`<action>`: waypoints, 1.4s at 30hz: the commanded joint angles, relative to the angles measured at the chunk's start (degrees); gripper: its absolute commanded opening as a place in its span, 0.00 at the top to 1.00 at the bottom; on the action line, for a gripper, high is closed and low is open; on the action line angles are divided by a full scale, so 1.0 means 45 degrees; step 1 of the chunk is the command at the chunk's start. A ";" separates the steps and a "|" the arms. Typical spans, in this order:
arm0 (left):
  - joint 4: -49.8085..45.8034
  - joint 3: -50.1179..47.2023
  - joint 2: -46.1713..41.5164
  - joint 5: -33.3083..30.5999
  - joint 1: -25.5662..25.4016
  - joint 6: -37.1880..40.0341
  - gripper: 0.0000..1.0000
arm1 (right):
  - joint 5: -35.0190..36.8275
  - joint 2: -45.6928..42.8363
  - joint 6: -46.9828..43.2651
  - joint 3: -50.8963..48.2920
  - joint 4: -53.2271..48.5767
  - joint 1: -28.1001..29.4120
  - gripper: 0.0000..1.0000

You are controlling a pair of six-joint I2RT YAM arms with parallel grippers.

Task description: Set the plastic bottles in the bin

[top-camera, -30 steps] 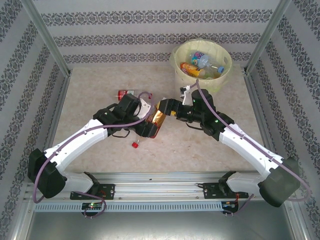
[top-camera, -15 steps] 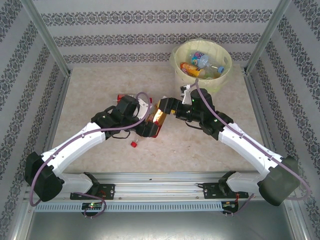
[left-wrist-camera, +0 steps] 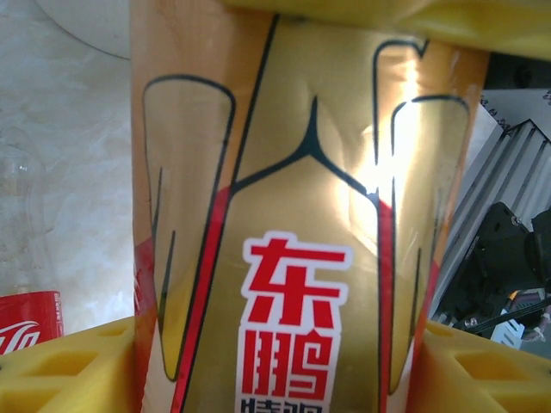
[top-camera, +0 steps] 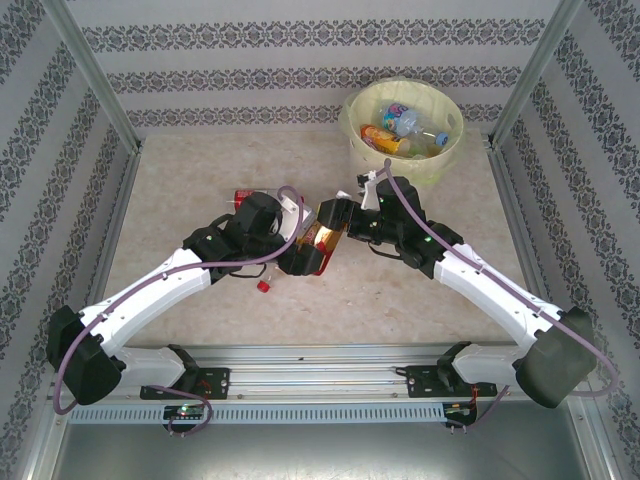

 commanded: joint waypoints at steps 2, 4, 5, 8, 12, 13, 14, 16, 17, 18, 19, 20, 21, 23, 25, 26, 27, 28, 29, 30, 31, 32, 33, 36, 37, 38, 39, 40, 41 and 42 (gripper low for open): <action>0.1091 0.0075 0.0007 -0.0052 -0.0284 -0.0169 0.25 | 0.0288 -0.0279 -0.0339 0.0378 -0.0558 0.0097 0.36; 0.1313 0.0106 0.0108 -0.0055 -0.0312 -0.0267 0.19 | 0.0482 -0.0509 -0.0508 0.0448 -0.0907 0.0068 0.37; 0.1450 0.0096 0.0143 0.0009 -0.0329 -0.0325 0.15 | 0.0594 -0.0641 -0.0611 0.0522 -0.1098 0.0039 0.38; 0.1909 -0.0020 0.0241 0.0341 -0.0335 -0.0374 0.00 | 0.0891 -0.1055 -0.0973 0.0737 -0.1789 -0.0150 0.39; 0.2958 -0.0434 -0.0057 0.0604 -0.0332 -0.0571 0.00 | 0.1264 -0.1748 -0.1730 0.1130 -0.2867 -0.0632 0.41; 0.3371 -0.0591 -0.0201 0.0632 -0.0344 -0.0584 0.00 | 0.1299 -0.1909 -0.1919 0.1252 -0.3124 -0.0760 0.41; 0.3860 -0.0842 -0.0395 0.0619 -0.0332 -0.0704 0.00 | 0.1413 -0.2071 -0.2205 0.1443 -0.3496 -0.0943 0.41; 0.4582 -0.1163 -0.0729 0.0559 -0.0340 -0.0853 0.00 | 0.1714 -0.2293 -0.2723 0.1896 -0.4283 -0.1295 0.41; 0.4916 -0.1327 -0.0865 0.0539 -0.0333 -0.0899 0.00 | 0.1793 -0.2426 -0.3029 0.2147 -0.4607 -0.1507 0.41; 0.5149 -0.1448 -0.0963 0.0538 -0.0331 -0.1020 0.00 | 0.1853 -0.2529 -0.3307 0.2393 -0.4880 -0.1710 0.41; 0.5280 -0.1520 -0.1034 0.0543 -0.0338 -0.1064 0.00 | 0.1897 -0.2593 -0.3534 0.2623 -0.5086 -0.1925 0.41; 0.5382 -0.1603 -0.1087 0.0546 -0.0333 -0.1112 0.00 | 0.1952 -0.2633 -0.3768 0.2933 -0.5317 -0.2195 0.41; 0.5420 -0.1652 -0.1161 0.0551 -0.0333 -0.1150 0.00 | 0.1988 -0.2640 -0.4026 0.3276 -0.5528 -0.2452 0.41; 0.5449 -0.1777 -0.1311 0.0546 -0.0333 -0.1082 0.00 | 0.2068 -0.2518 -0.4457 0.4031 -0.5918 -0.2928 0.41; 0.5452 -0.1965 -0.1525 0.0405 -0.0333 -0.0918 0.00 | 0.2095 -0.2222 -0.4876 0.4902 -0.6179 -0.3464 0.41; 0.5504 -0.2052 -0.1613 0.0323 -0.0313 -0.0869 0.00 | 0.2125 -0.2032 -0.5026 0.5254 -0.6276 -0.3680 0.41; 0.5514 -0.2112 -0.1705 0.0258 -0.0313 -0.0851 0.00 | 0.2114 -0.1808 -0.5173 0.5753 -0.6373 -0.3891 0.41; 0.5528 -0.2173 -0.1806 0.0236 -0.0315 -0.0842 0.00 | 0.2151 -0.1582 -0.5367 0.6244 -0.6450 -0.4069 0.41; 0.5571 -0.2247 -0.1876 0.0238 -0.0311 -0.0858 0.00 | 0.2259 -0.1310 -0.5543 0.6669 -0.6493 -0.4187 0.41; 0.5651 -0.2324 -0.1986 0.0202 -0.0304 -0.0930 0.00 | 0.2467 -0.1003 -0.5716 0.7299 -0.6573 -0.4309 0.42; 0.5705 -0.2444 -0.2069 0.0203 -0.0297 -0.1009 0.00 | 0.2635 -0.0681 -0.5858 0.7840 -0.6659 -0.4445 0.42; 0.5741 -0.2507 -0.2161 0.0185 -0.0297 -0.1058 0.00 | 0.2831 -0.0414 -0.6000 0.8245 -0.6716 -0.4547 0.42; 0.5765 -0.2592 -0.2276 0.0113 -0.0303 -0.1115 0.00 | 0.3048 -0.0119 -0.6133 0.8679 -0.6663 -0.4640 0.42; 0.5667 -0.2846 -0.2559 -0.0087 -0.0306 -0.1117 0.00 | 0.3310 0.0898 -0.6385 0.9864 -0.6511 -0.4977 0.43; 0.5593 -0.2915 -0.2661 -0.0131 -0.0276 -0.1103 0.00 | 0.3440 0.1279 -0.6439 1.0297 -0.6530 -0.5056 0.43; 0.5517 -0.2945 -0.2752 -0.0186 -0.0274 -0.1125 0.00 | 0.3497 0.1559 -0.6464 1.0640 -0.6488 -0.5121 0.43; 0.5459 -0.2978 -0.2836 -0.0276 -0.0260 -0.1143 0.00 | 0.3528 0.1983 -0.6467 1.0997 -0.6446 -0.5213 0.43; 0.5389 -0.3005 -0.2929 -0.0338 -0.0254 -0.1145 0.00 | 0.3602 0.2378 -0.6463 1.1384 -0.6391 -0.5282 0.43; 0.5335 -0.3020 -0.2974 -0.0384 -0.0240 -0.1144 0.00 | 0.3678 0.2716 -0.6503 1.1672 -0.6337 -0.5302 0.43; 0.5247 -0.3045 -0.3017 -0.0438 -0.0235 -0.1121 0.00 | 0.3778 0.3081 -0.6539 1.2025 -0.6290 -0.5337 0.43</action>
